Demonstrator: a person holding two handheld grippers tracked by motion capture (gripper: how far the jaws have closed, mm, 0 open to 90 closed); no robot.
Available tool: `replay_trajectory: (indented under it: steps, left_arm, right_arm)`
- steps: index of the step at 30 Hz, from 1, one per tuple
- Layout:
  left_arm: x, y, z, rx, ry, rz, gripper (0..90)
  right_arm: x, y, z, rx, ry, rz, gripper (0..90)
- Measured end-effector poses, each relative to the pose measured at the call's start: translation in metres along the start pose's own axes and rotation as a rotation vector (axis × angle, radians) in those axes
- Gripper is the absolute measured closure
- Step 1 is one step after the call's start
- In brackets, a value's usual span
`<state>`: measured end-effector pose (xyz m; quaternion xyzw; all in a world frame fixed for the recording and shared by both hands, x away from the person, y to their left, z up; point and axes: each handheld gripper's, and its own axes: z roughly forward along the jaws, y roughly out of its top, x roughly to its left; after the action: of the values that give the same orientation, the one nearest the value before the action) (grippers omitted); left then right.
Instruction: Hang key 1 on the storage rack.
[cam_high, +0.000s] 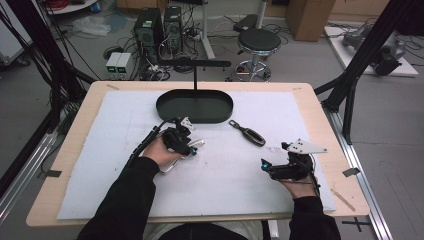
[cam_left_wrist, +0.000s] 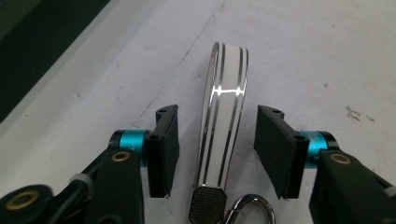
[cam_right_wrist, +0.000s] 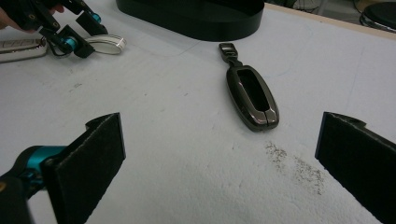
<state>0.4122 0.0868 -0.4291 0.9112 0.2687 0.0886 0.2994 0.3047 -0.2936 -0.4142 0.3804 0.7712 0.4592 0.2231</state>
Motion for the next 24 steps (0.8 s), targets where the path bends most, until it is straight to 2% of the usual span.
replay_trajectory:
  steps: [3,5,7,9,10,11,15,19,22,24]
  left_arm:
    - [-0.001,0.000,0.000,-0.010,-0.001,0.010,57.2]
    - [-0.002,0.001,-0.001,-0.012,0.002,0.027,67.7]
    - [-0.001,0.001,0.000,-0.010,-0.006,0.016,73.5]
    - [0.004,0.001,-0.001,-0.014,-0.039,-0.039,73.8]
    - [0.004,0.001,-0.001,-0.014,-0.039,-0.039,73.9]
    - [0.009,-0.001,-0.002,-0.019,-0.067,-0.066,74.1]
    - [0.010,-0.001,-0.006,-0.017,-0.055,-0.050,74.4]
    - [0.009,0.000,-0.017,-0.062,-0.046,-0.042,74.4]
    - [0.012,0.001,-0.029,-0.112,-0.106,-0.090,74.4]
    - [0.010,0.002,-0.039,-0.148,-0.105,-0.095,74.5]
  right_arm:
    - [0.001,0.000,0.000,0.002,-0.001,-0.005,0.8]
    - [0.001,-0.001,0.000,0.006,0.001,-0.009,0.8]
    - [0.002,-0.001,0.000,0.008,-0.004,-0.013,0.8]
    - [0.002,-0.001,0.000,0.007,-0.005,-0.011,0.8]
    - [0.002,-0.001,-0.001,0.006,-0.003,-0.005,0.8]
    - [0.001,-0.001,-0.001,0.004,-0.003,-0.008,0.8]
    - [0.002,0.001,0.001,0.001,-0.001,-0.011,0.8]
    - [0.004,0.000,0.001,0.006,0.001,-0.013,0.8]
    - [0.003,0.000,0.001,0.003,0.001,-0.015,0.8]
    - [0.003,0.000,0.001,0.002,0.001,-0.014,0.8]
